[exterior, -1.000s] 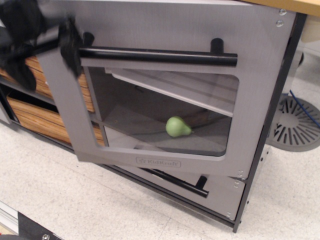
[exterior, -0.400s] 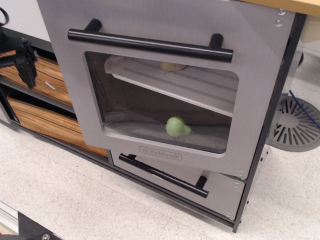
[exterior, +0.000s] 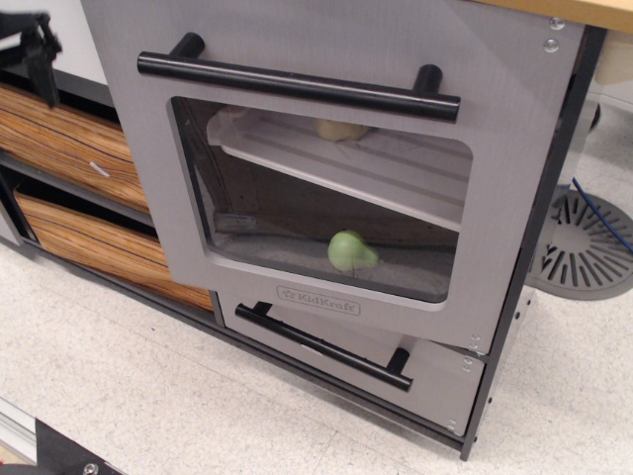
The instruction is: Open oven
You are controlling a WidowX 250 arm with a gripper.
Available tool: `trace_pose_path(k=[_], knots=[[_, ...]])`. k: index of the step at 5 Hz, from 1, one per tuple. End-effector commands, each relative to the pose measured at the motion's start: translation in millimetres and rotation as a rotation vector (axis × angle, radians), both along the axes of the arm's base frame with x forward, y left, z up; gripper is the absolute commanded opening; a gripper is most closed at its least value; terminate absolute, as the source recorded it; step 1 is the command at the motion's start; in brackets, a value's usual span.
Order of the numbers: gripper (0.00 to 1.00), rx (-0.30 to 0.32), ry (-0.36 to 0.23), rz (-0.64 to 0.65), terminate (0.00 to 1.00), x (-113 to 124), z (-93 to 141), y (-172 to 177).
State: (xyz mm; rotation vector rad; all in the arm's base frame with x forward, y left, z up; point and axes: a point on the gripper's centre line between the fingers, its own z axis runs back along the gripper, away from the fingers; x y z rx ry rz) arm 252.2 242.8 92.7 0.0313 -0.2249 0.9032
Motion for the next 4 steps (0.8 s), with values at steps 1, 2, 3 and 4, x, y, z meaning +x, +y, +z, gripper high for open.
trace_pose_path(k=[1,2,3,4], knots=[[1.00,0.026,0.032,0.188,0.00,26,36,24],[1.00,-0.007,0.004,0.266,0.00,40,51,19],[1.00,-0.024,0.012,0.248,0.00,45,55,6],[1.00,-0.028,0.063,0.122,0.00,38,46,-27]])
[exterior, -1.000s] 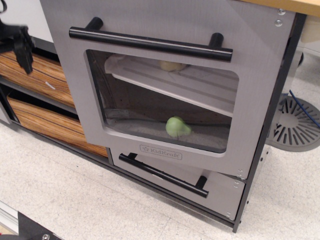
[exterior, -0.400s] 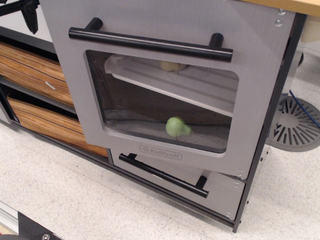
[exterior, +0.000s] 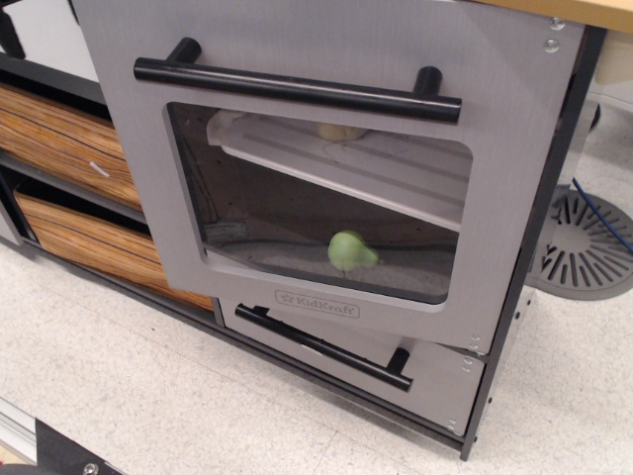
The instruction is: Open oven
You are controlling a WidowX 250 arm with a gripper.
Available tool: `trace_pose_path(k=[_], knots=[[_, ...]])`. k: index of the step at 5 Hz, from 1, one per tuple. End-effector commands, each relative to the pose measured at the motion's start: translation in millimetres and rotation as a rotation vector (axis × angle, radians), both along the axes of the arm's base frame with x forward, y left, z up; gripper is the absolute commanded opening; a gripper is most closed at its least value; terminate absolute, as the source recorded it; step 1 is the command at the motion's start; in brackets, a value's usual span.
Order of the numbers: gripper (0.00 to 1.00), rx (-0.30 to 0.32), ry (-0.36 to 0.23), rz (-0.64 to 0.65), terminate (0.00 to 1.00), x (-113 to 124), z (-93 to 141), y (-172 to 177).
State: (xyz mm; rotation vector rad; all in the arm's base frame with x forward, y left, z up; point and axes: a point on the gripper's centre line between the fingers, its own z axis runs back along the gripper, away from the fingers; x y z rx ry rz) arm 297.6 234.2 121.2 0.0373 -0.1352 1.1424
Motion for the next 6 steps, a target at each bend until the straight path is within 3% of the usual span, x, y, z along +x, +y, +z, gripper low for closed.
trace_pose_path(k=[1,2,3,4,5,6], knots=[[1.00,0.013,0.025,-0.258,0.00,-25,8,-46],[1.00,0.034,0.004,-0.315,0.00,-32,6,-56],[1.00,0.003,-0.027,-0.315,0.00,-21,5,-80],[1.00,-0.032,-0.067,-0.231,0.00,-14,-2,-129],[1.00,-0.090,-0.061,-0.216,0.00,-26,-9,-177],[1.00,-0.092,-0.055,-0.229,0.00,-37,-12,-218]])
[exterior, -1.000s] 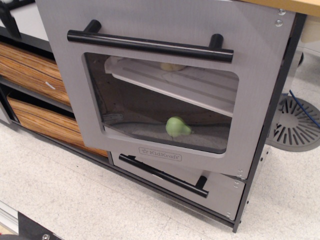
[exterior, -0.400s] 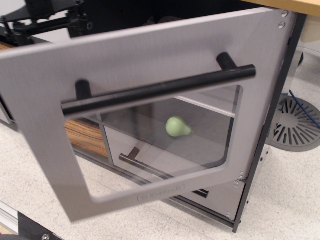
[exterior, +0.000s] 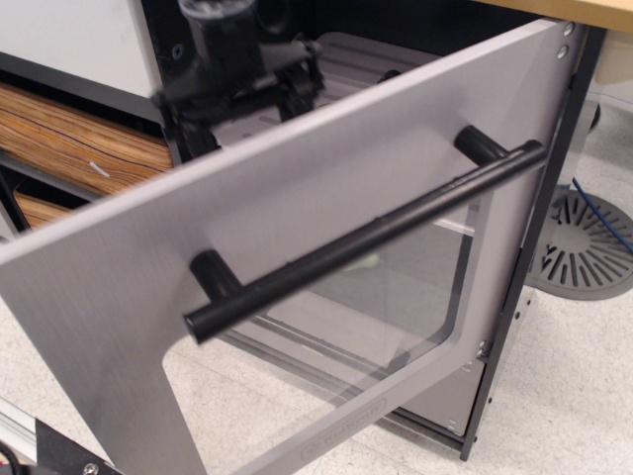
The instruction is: Open oven
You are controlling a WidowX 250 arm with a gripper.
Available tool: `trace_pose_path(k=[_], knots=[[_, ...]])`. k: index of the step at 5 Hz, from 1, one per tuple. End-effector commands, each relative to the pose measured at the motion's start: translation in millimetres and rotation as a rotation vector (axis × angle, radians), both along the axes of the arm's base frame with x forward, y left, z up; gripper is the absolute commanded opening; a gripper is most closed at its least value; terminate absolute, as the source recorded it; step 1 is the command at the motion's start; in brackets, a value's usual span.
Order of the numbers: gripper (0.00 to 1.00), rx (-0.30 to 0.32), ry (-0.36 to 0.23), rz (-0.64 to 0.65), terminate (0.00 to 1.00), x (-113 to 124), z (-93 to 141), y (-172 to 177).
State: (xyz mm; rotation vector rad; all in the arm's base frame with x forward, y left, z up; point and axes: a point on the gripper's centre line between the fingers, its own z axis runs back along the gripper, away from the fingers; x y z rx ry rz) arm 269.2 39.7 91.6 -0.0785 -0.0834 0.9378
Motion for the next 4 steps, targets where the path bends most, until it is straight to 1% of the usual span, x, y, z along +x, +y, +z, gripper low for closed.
trace_pose_path(k=[1,3,4], knots=[[1.00,0.016,-0.043,0.058,0.00,-14.1,11.5,-28.2],[1.00,0.016,-0.043,0.058,0.00,-14.1,11.5,-28.2],[1.00,0.016,-0.043,0.058,1.00,-14.1,11.5,-28.2]])
